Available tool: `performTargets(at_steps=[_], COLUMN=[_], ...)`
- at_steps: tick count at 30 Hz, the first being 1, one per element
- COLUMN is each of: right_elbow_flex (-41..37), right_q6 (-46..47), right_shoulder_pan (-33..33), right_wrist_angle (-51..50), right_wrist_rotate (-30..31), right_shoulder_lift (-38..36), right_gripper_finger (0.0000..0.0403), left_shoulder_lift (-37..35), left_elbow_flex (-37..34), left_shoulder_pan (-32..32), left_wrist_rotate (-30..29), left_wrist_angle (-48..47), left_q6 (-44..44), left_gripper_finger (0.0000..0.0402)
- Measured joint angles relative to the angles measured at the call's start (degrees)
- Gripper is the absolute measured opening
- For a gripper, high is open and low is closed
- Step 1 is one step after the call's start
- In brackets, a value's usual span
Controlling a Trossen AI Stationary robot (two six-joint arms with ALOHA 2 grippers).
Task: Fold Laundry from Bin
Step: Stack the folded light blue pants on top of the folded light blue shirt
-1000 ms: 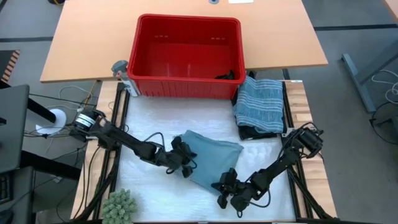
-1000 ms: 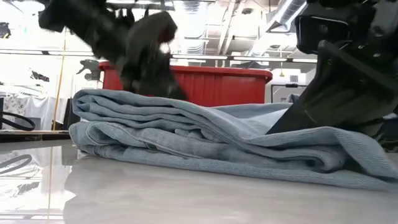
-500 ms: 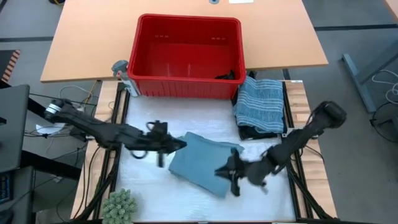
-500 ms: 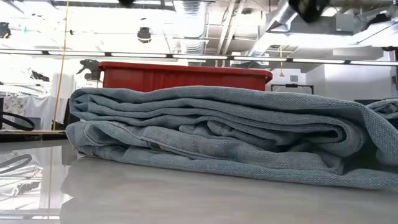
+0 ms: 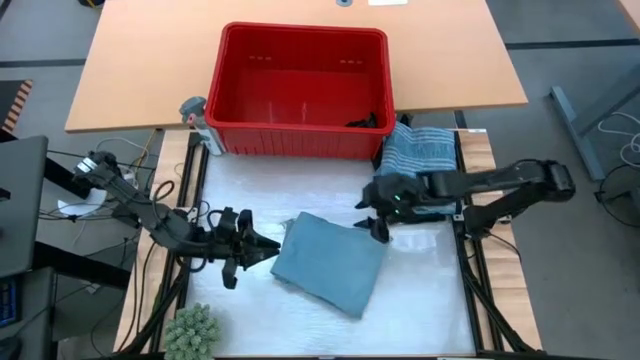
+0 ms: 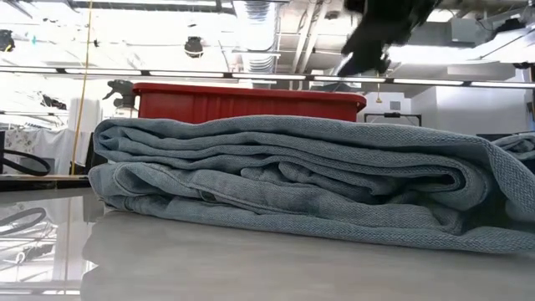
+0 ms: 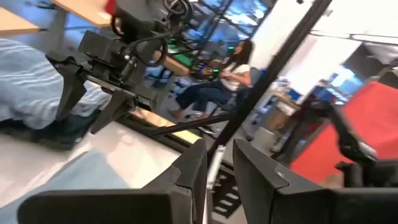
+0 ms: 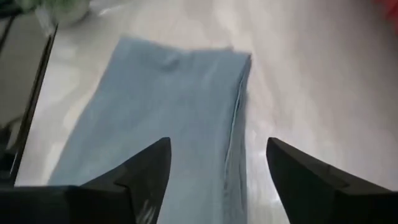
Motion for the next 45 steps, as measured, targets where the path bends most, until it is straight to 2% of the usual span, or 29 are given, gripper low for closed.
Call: performTargets(at_steps=[4, 9, 14, 21, 28, 34, 39, 42, 45], right_elbow_flex=[0.1, 1.3, 6.2, 12.2, 15.1, 15.5, 16.0, 17.0, 17.1], right_q6=[-7.5, -15.1, -21.9, -24.2, -20.1, -12.9, -9.3, -9.3, -9.1], right_shoulder_pan=[-5.7, -8.8, -9.1, -9.4, -9.3, -5.1, -4.3, -4.6, -4.7], right_wrist_angle=[1.3, 0.3, -1.0, -4.9, -9.9, -8.2, -6.5, -7.9, -7.5], right_wrist_rotate=[-10.6, -15.7, -15.8, -15.7, -17.2, -12.8, -12.2, -14.0, -16.5], right_shoulder_lift=[5.3, 12.5, 20.0, 32.3, 43.3, 46.7, 47.5, 48.0, 48.1], right_gripper_finger=[0.0297, 0.0297, 0.0297, 0.0298, 0.0298, 0.0293, 0.0251, 0.0191, 0.0107], left_shoulder_lift=[1.8, 3.9, 6.0, 8.3, 9.7, 9.8, 9.8, 9.8, 9.8], left_elbow_flex=[0.0, 0.0, 0.0, 0.0, 0.0, -0.1, -0.1, -0.1, -0.1], left_shoulder_pan=[-0.6, -0.6, -0.6, -0.6, -0.7, -0.8, -0.8, -0.8, -0.8], left_wrist_rotate=[-2.5, -3.5, -5.1, -4.6, -4.5, -4.6, -4.7, -4.8, -4.7], left_wrist_angle=[0.1, -0.1, -0.5, -0.5, -0.6, -1.1, -1.8, -1.8, -1.8], left_q6=[-0.4, -2.6, -4.7, -7.5, -8.0, -6.9, -6.4, -6.4, -6.2], left_gripper_finger=[0.0072, 0.0074, 0.0074, 0.0074, 0.0074, 0.0074, 0.0074, 0.0074, 0.0074])
